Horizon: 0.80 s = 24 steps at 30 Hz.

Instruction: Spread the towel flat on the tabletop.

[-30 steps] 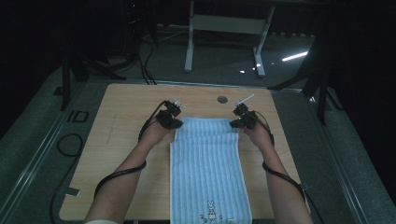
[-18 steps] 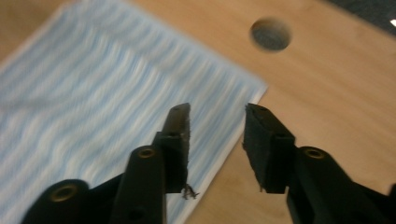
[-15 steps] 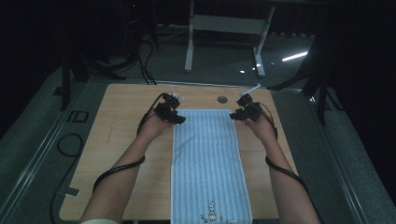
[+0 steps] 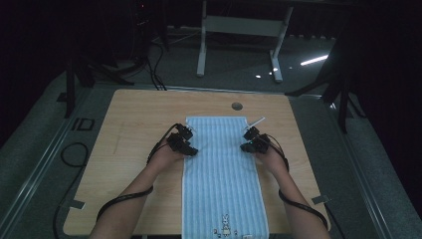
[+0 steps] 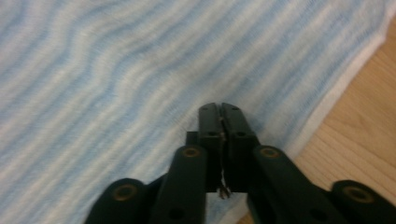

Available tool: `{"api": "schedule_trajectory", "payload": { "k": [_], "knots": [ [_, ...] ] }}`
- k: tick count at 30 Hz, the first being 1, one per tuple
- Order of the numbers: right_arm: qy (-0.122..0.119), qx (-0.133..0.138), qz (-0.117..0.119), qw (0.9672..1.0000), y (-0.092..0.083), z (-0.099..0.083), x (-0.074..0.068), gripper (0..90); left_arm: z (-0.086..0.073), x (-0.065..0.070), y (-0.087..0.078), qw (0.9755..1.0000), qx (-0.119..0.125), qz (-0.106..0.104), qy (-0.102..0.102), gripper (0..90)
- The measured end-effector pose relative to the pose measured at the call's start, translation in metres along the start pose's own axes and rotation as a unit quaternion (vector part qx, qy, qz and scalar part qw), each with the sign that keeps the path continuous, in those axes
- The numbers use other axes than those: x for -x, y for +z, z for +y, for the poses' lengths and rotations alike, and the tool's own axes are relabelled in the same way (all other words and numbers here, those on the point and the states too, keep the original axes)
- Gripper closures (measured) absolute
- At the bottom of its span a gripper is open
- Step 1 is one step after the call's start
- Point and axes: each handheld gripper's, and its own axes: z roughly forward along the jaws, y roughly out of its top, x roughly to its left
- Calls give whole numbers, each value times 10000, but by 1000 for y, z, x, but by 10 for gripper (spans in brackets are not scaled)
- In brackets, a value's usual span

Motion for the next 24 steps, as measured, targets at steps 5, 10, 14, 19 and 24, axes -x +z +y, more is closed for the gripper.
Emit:
{"api": "schedule_trajectory", "payload": {
  "k": [5,10,14,19,24],
  "knots": [
    [113,-47,-19,9999,3,-2,10,847,4,-5,3,9999,38,146,-16,493],
    [242,-59,-38,9997,5,2,20,843,12,-8,8,9998,47,184,-89,489],
    [267,-111,-83,9995,7,7,25,843,19,-12,11,9996,17,246,-114,489],
    [340,-97,-27,9994,10,13,34,843,26,-17,15,9993,1,320,-188,489],
    [371,-132,-41,9992,13,18,37,843,32,-19,18,9988,-101,446,-191,486]
  ]
}}
